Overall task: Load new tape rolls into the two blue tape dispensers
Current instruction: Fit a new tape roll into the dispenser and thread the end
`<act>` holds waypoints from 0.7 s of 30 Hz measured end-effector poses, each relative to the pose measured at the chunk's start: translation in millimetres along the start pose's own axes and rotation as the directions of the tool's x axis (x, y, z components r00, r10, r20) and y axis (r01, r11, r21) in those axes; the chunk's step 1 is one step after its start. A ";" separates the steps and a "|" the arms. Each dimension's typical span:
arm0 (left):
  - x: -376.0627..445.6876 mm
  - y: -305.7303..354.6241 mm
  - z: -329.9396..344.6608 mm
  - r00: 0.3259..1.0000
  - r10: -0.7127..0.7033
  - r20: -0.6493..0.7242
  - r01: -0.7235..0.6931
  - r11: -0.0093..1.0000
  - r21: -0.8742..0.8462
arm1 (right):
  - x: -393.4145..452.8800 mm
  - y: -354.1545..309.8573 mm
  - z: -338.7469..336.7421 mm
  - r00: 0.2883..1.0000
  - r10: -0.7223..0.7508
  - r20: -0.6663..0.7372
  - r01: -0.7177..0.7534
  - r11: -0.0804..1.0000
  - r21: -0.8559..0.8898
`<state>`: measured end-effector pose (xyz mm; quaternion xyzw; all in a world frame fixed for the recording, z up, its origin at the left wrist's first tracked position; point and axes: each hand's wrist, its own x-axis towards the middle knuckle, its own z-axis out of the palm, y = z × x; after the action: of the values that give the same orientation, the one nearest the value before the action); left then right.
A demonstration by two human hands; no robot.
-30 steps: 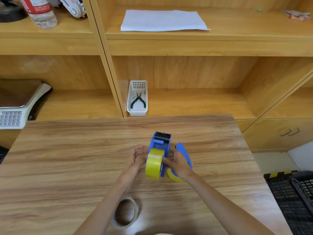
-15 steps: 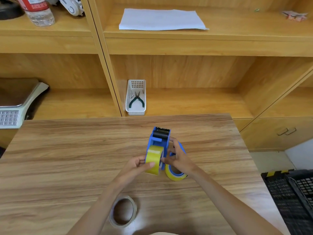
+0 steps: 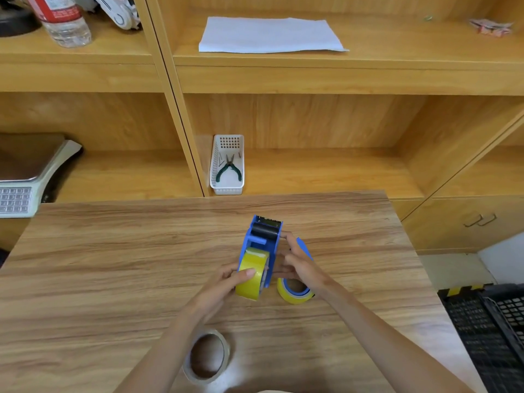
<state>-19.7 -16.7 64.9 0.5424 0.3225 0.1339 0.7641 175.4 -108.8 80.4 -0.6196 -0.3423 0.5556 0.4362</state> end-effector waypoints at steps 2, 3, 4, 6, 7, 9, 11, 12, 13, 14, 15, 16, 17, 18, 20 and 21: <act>-0.8 2.2 0.1 0.998 -0.049 0.044 0.049 0.999 -0.001 | -0.9 0.1 1.7 1.000 -0.005 0.022 0.006 0.999 -0.036; -0.7 2.1 0.4 0.997 -0.069 0.045 0.069 0.998 -0.001 | -1.1 1.4 2.3 0.999 -0.015 0.032 0.017 0.998 -0.064; -0.8 2.3 1.1 0.996 -0.087 0.035 0.087 0.996 -0.004 | -1.3 2.6 2.7 0.999 -0.034 0.041 0.037 0.996 -0.085; -1.3 1.1 3.3 0.995 -0.102 0.012 0.102 0.995 -0.003 | -3.0 1.3 4.9 0.995 -0.099 0.031 0.102 0.986 -0.129; -1.6 0.7 4.4 0.995 -0.103 -0.004 0.103 0.995 -0.002 | -5.3 -1.0 6.4 0.989 -0.151 0.009 0.150 0.978 -0.145; -3.0 1.9 6.5 0.994 -0.106 -0.035 0.106 0.994 -0.015 | -9.4 -5.5 7.5 0.953 -0.291 -0.088 0.271 0.944 -0.190; -4.1 3.3 6.9 0.993 -0.105 -0.048 0.104 0.994 -0.023 | -10.4 -8.1 7.7 0.892 -0.432 -0.131 0.362 0.858 -0.365; -4.4 4.5 7.1 0.993 -0.102 -0.051 0.101 0.995 -0.024 | -9.6 -9.5 7.7 0.872 -0.476 -0.117 0.374 0.801 -0.468; -5.1 5.9 7.3 0.993 -0.102 -0.051 0.101 0.995 -0.021 | -7.9 -10.4 8.3 0.862 -0.498 -0.094 0.373 0.749 -0.548; -5.5 6.4 7.7 0.994 -0.100 -0.047 0.099 0.995 -0.017 | -5.9 -11.0 9.1 0.856 -0.511 -0.080 0.371 0.715 -0.593; -6.1 7.5 8.5 0.994 -0.097 -0.040 0.097 0.995 -0.010 | -3.2 -11.5 10.0 0.851 -0.521 -0.071 0.372 0.692 -0.619; -6.4 8.1 9.3 0.995 -0.096 -0.035 0.095 0.995 -0.004 | -0.5 -12.0 10.4 0.845 -0.531 -0.068 0.375 0.677 -0.633; -7.0 9.0 10.5 0.995 -0.097 -0.032 0.097 0.995 -0.003 | 1.7 -13.4 11.0 0.846 -0.529 -0.067 0.367 0.668 -0.648; -6.8 9.0 11.0 0.995 -0.098 -0.032 0.098 0.995 -0.006 | 3.9 -14.9 11.3 0.849 -0.524 -0.066 0.354 0.658 -0.665; -6.3 9.1 12.5 0.994 -0.100 -0.043 0.100 0.995 -0.007 | 7.9 -16.7 10.8 0.845 -0.531 -0.064 0.331 0.612 -0.718; -5.9 8.9 13.5 0.993 -0.105 -0.050 0.105 0.994 -0.007 | 9.1 -17.7 10.3 0.841 -0.537 -0.060 0.323 0.589 -0.741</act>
<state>-14.3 -26.7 77.9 0.5196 0.3693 0.1078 0.7629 167.7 -92.1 93.2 -0.7061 -0.6037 0.1650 0.3313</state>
